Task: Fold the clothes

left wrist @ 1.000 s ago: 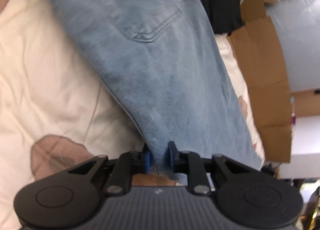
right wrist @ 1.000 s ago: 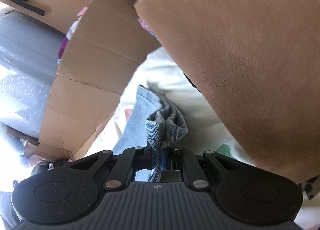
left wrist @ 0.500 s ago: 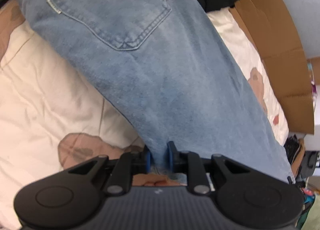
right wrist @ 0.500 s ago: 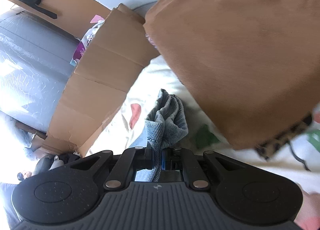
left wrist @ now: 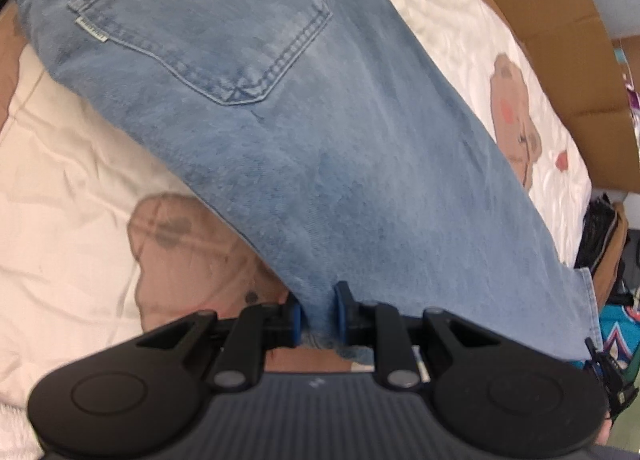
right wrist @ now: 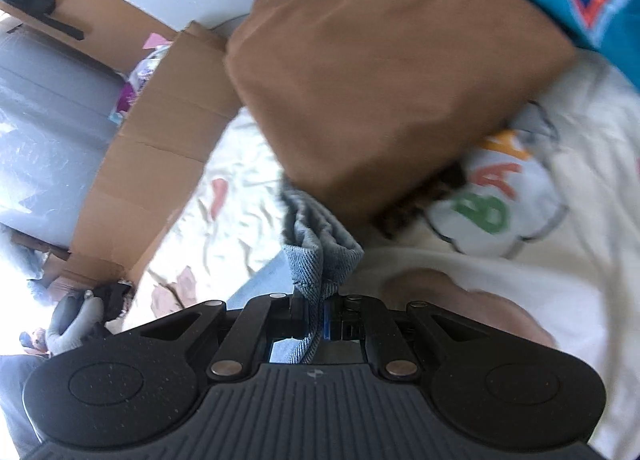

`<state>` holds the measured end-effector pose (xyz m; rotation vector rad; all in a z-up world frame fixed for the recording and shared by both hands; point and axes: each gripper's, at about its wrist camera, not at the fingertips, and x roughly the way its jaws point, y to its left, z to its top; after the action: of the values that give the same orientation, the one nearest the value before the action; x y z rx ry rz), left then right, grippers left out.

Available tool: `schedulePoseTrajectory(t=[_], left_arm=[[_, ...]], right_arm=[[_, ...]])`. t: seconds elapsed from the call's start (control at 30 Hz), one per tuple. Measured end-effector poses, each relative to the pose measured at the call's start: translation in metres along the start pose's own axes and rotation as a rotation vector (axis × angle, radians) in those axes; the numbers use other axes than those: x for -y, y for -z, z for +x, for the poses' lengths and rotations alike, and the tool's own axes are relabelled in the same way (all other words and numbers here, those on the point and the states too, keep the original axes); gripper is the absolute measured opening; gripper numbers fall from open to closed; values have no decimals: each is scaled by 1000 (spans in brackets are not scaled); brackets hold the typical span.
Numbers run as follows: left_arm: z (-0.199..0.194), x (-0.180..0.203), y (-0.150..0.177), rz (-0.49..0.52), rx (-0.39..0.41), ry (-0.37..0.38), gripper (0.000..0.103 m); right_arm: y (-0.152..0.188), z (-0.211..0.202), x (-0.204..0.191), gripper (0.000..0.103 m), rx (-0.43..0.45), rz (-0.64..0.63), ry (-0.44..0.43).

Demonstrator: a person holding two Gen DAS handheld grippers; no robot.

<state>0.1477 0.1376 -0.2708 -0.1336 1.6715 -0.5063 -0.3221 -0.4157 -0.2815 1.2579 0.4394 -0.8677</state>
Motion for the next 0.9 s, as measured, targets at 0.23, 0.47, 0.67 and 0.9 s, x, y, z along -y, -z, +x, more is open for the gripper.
schedulePoseTrajectory(t=[0.23,0.47,0.67,0.9], left_arm=[[21,13,-8,34,-53,-24,17],[20,15,-19,64,-81,-41,17],[27,17,-24,73,-102,-57,17],[45,16,-43,92,-130,-104,17]], right_arm=[[12,-30,30,5,-14,34,64],[41,-59,61,5,-17,74,107],[59,-75,88,5,-27,117,140],[63,-53,115,5,-39,161,184]])
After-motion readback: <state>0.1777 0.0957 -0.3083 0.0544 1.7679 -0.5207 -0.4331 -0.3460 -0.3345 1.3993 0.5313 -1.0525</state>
